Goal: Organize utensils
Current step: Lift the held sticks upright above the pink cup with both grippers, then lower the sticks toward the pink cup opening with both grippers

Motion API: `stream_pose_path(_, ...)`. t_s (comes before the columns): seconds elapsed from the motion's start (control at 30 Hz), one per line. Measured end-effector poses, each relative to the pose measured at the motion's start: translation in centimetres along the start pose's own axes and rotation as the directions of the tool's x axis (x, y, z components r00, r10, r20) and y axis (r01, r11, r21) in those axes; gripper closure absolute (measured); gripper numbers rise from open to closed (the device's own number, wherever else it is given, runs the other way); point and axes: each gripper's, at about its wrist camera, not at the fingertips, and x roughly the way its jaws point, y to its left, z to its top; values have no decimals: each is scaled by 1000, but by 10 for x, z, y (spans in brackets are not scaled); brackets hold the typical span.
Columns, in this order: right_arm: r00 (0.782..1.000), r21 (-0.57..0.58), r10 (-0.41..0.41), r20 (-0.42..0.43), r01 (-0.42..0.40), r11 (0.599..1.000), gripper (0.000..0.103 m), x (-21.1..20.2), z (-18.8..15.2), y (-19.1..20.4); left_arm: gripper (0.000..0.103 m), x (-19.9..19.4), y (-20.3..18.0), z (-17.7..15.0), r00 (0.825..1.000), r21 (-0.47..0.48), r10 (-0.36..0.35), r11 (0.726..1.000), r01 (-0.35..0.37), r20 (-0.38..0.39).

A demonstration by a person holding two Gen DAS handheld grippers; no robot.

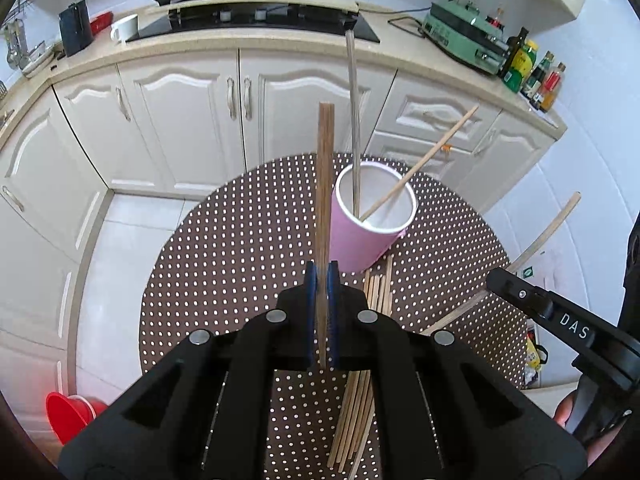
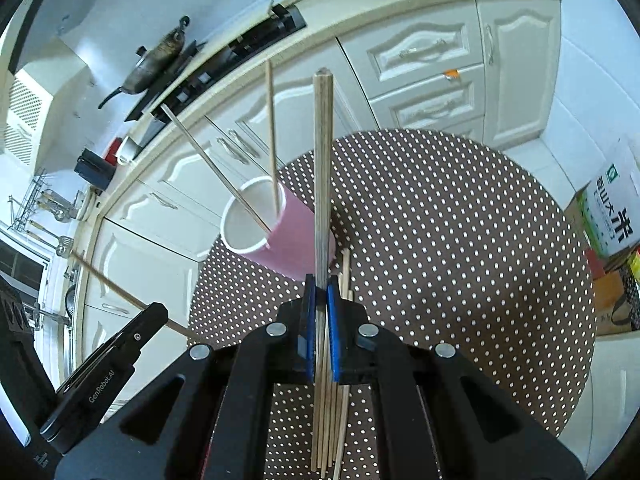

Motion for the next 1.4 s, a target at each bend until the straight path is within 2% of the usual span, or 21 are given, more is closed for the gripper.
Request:
stream_pose_path(0.1,1000,-14,7,25,-6,1000,98,-4,5,6,97,-7,0,6,1000,-15,-25,1000,25,14)
stream_pose_path(0.33,996,-47,28,89,-24,999,98,-19,28,14,97,-31,-5,21,997,19,-15,1000,13,81)
stream_pose_path(0.63,981,-65,76,177,-66,996,98,-43,61,23,97,-62,-13,42,987,44,-22,999,15,161)
stream_pose_path(0.97,968,-108,100,231,-77,991,98,-55,87,34,97,-84,-28,71,971,77,-47,997,30,234)
stream_pose_path(1.17,965,-116,104,240,-78,990,98,-51,98,39,97,-77,-33,86,972,93,-43,995,22,232)
stream_pose_path(1.4,975,-121,81,208,-57,991,98,-26,107,41,97,-52,-36,97,981,98,-19,995,0,192)
